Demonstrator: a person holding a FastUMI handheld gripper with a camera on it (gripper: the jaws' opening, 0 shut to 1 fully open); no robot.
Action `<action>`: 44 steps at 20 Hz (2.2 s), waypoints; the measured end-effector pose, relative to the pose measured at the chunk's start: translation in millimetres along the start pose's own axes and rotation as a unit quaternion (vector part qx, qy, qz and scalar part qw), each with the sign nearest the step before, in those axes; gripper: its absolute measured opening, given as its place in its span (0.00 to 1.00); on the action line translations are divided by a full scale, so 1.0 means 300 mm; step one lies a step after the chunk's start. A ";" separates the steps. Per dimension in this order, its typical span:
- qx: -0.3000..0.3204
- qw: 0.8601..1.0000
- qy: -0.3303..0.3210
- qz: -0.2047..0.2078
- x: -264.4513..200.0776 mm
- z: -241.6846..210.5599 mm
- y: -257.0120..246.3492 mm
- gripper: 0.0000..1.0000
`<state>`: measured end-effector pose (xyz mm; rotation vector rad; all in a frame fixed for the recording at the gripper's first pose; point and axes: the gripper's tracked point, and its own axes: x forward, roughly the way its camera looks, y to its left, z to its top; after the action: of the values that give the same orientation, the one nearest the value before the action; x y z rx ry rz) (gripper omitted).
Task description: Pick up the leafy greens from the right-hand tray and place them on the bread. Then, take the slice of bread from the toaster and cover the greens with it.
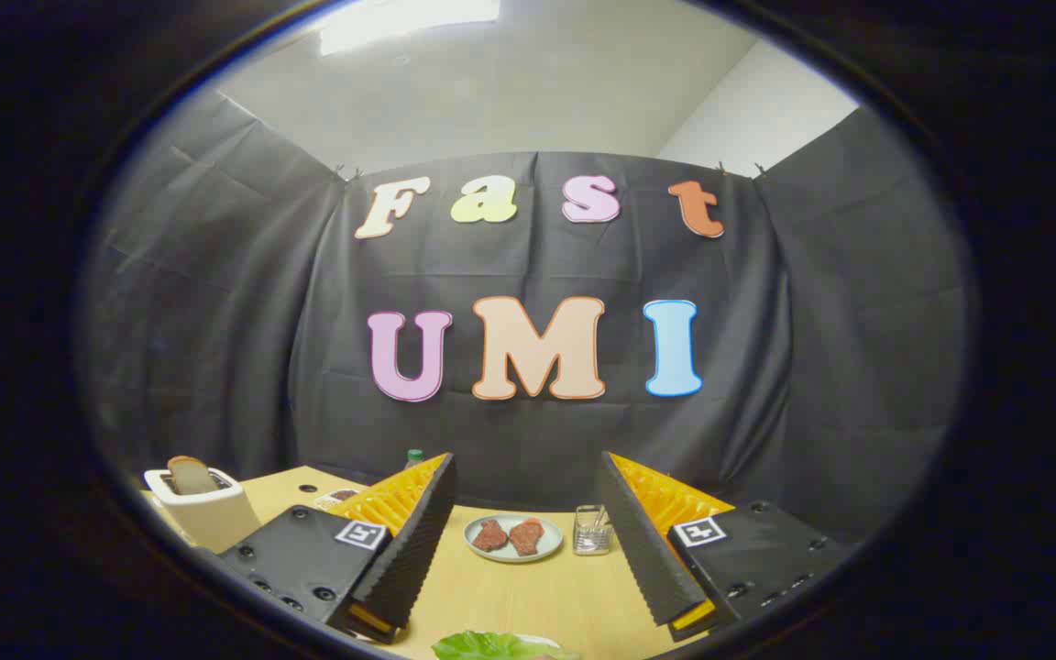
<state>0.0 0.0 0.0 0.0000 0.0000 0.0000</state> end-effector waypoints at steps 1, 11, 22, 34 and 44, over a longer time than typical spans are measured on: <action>0.000 1.000 0.000 -0.001 -0.001 0.000 -0.004 0.97; -0.008 1.000 0.005 0.012 0.001 -0.001 -0.023 0.97; -0.005 1.000 0.012 0.015 0.007 -0.018 -0.045 0.98; -0.081 0.979 0.116 0.149 0.059 -0.237 0.053 1.00; -0.147 0.937 0.202 0.244 0.064 -0.437 0.109 1.00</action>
<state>19.1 32.6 -131.2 -0.3006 0.4119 0.4995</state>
